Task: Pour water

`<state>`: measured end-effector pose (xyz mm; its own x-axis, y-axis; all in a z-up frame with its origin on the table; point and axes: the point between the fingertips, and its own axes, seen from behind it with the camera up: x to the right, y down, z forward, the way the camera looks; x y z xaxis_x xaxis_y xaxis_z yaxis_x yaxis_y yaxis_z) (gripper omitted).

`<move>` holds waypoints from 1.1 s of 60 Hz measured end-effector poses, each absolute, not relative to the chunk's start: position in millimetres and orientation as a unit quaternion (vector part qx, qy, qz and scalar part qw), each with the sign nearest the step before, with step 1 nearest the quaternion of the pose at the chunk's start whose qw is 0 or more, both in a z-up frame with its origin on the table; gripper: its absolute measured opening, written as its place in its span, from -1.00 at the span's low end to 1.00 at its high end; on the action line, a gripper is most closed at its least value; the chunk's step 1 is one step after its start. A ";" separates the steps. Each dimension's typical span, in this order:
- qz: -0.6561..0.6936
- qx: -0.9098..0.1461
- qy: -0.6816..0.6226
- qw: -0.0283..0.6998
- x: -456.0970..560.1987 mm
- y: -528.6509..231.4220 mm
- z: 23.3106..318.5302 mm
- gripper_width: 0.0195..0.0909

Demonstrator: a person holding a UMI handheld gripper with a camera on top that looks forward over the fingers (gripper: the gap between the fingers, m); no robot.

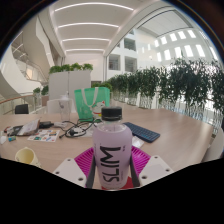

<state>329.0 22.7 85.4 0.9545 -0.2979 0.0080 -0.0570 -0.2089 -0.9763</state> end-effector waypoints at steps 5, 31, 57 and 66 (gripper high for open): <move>-0.107 -0.780 0.109 0.607 340.1 23.4 56.1 -0.05; -0.118 -0.786 0.161 0.585 347.5 11.5 44.8 0.14; -0.099 -0.834 0.229 0.493 272.0 -97.4 63.5 0.80; -0.128 -0.821 0.251 0.496 228.6 -160.2 118.4 0.80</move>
